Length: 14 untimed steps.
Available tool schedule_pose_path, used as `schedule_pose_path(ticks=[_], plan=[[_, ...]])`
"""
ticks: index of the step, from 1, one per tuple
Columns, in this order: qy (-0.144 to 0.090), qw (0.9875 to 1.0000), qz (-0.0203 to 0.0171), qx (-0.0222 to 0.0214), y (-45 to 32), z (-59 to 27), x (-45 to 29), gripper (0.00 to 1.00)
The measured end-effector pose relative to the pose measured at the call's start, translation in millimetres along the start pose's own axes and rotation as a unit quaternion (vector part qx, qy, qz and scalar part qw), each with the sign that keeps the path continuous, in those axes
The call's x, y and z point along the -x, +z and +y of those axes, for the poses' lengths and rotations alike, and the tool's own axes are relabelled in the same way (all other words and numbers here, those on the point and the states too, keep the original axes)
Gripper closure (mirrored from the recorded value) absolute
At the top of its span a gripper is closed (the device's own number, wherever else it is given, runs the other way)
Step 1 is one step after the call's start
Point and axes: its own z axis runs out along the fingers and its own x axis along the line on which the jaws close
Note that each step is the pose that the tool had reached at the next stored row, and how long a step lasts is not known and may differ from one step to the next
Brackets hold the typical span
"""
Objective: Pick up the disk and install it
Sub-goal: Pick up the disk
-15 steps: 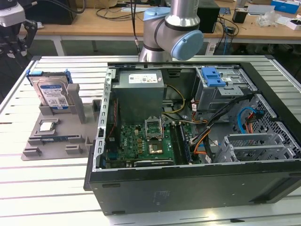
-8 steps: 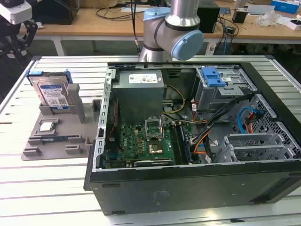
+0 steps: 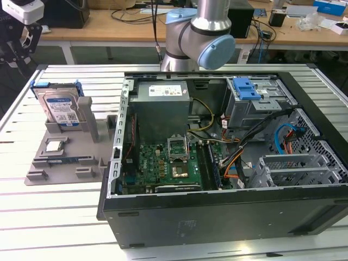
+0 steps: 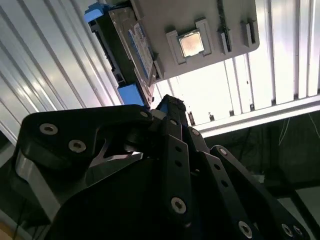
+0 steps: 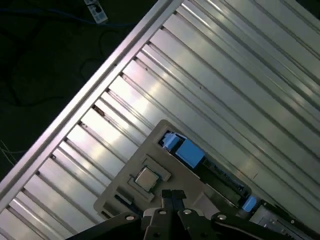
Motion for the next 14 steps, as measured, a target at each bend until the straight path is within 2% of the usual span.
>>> schedule_pose_path(ticks=[5, 10, 14], plan=[[-0.047, 0.9989, 0.002, 0.0011, 0.0, 0.0, 0.0, 0.9], [-0.091, 0.9958, 0.004, 0.0021, 0.0, 0.0, 0.0, 0.9], [-0.122, 0.9925, 0.0053, 0.0029, 0.0, 0.0, 0.0, 0.9]])
